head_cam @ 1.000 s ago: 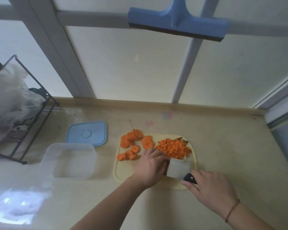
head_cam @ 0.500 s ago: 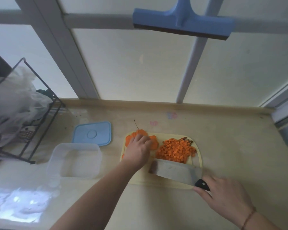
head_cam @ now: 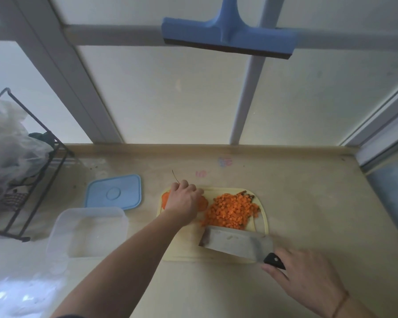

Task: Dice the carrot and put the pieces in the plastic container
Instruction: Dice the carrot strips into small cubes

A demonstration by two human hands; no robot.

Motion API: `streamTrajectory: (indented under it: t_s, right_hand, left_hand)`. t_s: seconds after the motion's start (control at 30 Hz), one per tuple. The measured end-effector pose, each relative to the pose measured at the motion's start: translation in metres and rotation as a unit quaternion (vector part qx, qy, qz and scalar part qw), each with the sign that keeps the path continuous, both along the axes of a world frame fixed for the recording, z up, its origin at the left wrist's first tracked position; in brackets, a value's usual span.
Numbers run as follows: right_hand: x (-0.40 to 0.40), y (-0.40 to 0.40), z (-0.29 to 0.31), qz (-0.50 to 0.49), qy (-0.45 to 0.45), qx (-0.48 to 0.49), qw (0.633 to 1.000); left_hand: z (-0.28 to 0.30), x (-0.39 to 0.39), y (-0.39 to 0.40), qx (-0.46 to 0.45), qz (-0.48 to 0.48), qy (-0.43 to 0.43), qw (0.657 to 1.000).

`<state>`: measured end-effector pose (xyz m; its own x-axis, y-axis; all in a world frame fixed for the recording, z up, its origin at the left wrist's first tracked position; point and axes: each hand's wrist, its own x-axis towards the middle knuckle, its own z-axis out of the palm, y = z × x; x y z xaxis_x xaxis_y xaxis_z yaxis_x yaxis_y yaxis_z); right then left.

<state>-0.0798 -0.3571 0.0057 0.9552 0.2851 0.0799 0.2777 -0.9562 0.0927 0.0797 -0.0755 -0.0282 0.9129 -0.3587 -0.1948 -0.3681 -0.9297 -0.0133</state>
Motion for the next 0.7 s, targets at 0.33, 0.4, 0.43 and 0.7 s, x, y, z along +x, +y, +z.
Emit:
streamTrajectory:
  t_s: [0.33, 0.4, 0.43, 0.7]
  right_hand:
    - [-0.003, -0.007, 0.007, -0.001, 0.052, 0.023, 0.998]
    - [-0.003, -0.005, 0.011, -0.013, 0.097, 0.017, 0.995]
    - [-0.003, -0.005, 0.013, -0.015, 0.112, 0.016, 0.994]
    - [-0.008, -0.012, 0.007, -0.013, 0.066, 0.046, 0.997]
  left_hand:
    - [0.012, 0.0, -0.007, 0.011, -0.015, 0.032, 0.999]
    - [0.013, 0.002, -0.011, 0.038, -0.019, 0.034, 0.999]
    - [0.013, 0.004, -0.013, 0.05, -0.019, 0.039, 0.998]
    - [0.015, 0.014, -0.018, -0.052, 0.013, 0.063, 0.997]
